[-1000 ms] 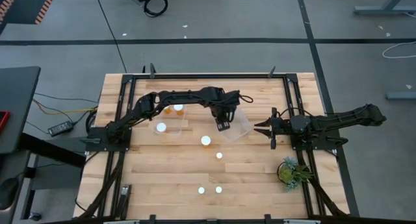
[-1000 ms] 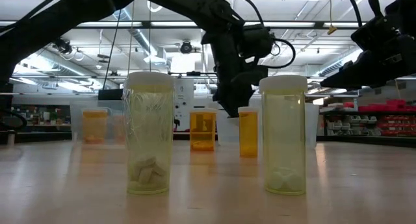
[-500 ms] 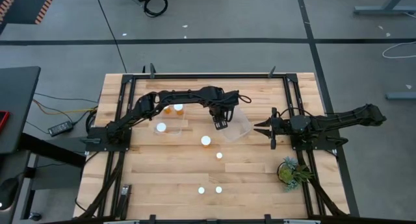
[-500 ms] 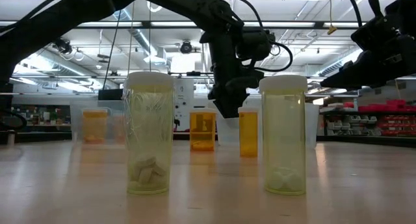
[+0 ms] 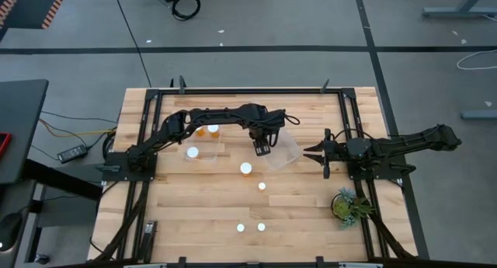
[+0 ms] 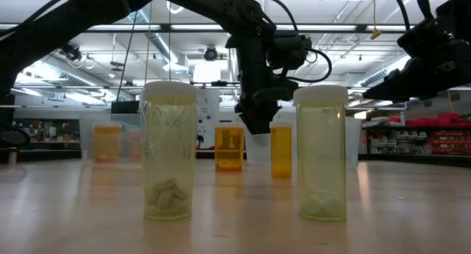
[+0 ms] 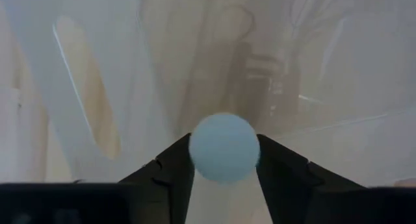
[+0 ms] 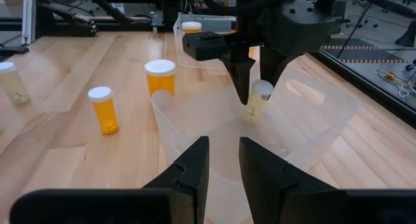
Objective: Pick and place medicine bottles into bin by pill shape (circle, oval)
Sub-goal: Put the small yellow pill bottle into the right transparent bin, then put the small orange pill bottle into the right transparent bin, then put the small yellow pill bottle into the right transparent bin
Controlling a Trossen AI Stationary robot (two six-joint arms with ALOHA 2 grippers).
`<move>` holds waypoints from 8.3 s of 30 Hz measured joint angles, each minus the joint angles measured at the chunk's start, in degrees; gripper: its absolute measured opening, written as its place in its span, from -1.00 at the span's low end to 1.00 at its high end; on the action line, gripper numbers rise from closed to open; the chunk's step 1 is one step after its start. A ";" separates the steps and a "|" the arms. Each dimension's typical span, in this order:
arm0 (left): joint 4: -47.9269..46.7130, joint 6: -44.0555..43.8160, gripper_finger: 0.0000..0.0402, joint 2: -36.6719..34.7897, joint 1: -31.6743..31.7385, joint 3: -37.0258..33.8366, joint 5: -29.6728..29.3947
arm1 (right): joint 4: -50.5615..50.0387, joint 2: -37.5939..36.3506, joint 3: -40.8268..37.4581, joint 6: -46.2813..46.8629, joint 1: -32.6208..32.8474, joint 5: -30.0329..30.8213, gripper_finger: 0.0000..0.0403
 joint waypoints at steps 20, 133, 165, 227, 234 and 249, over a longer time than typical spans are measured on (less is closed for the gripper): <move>-4.70 5.56 0.09 -0.20 -3.31 13.34 -0.57 | 0.00 0.02 -0.01 0.00 -0.01 0.00 -0.54; -13.49 7.94 -0.42 -0.20 -12.07 12.09 -8.46 | -0.04 0.02 0.00 0.00 -0.02 0.00 -0.54; 16.89 6.09 -0.39 -0.11 2.26 3.03 -4.89 | -0.04 0.01 0.00 0.00 -0.02 0.00 -0.54; 16.47 -5.09 -0.03 4.50 1.66 3.08 -1.91 | -0.03 0.68 0.00 0.00 -0.01 -0.01 -0.54; 12.40 -2.98 0.11 4.09 1.50 7.06 -1.92 | -0.02 0.68 0.00 0.00 0.00 0.00 -0.54; 1.28 -0.43 -0.06 2.04 -0.87 13.26 -3.33 | -0.04 0.67 0.00 0.00 -0.01 0.00 -0.54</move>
